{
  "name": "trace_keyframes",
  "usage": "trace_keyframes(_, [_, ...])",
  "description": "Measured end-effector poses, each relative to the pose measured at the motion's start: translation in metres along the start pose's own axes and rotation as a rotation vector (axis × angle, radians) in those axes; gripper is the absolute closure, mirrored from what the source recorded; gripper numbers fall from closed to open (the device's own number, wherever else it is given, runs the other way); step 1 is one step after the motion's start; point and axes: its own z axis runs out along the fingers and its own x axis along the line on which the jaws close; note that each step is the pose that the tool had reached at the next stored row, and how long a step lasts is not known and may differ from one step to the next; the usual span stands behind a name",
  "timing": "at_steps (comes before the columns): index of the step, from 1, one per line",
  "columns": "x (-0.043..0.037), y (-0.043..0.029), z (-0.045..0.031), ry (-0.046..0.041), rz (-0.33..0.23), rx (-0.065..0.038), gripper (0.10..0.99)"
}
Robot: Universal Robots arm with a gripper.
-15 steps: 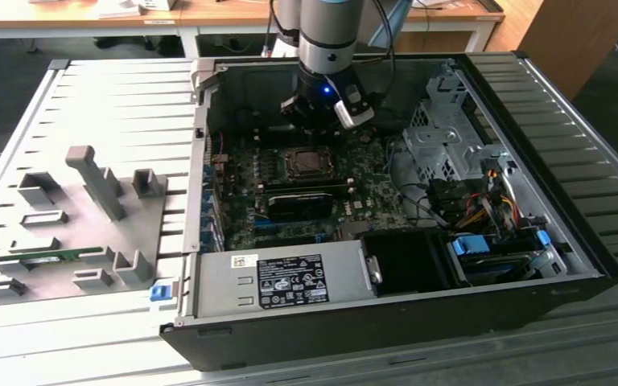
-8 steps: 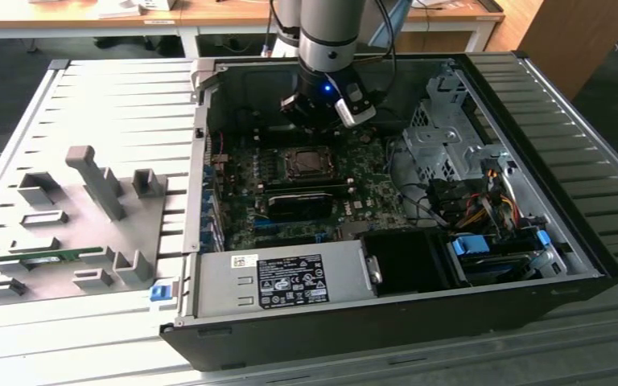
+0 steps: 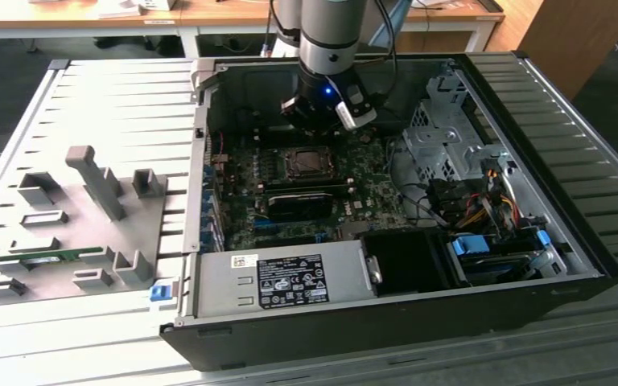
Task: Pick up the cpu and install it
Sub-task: 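Install the first cpu locking lever, then install the second cpu locking lever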
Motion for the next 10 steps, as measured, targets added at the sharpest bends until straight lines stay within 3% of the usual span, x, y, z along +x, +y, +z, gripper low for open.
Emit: trace_keyframes(10, [-0.0002,-0.0066,-0.0008,0.0000,0.000,0.000,0.980])
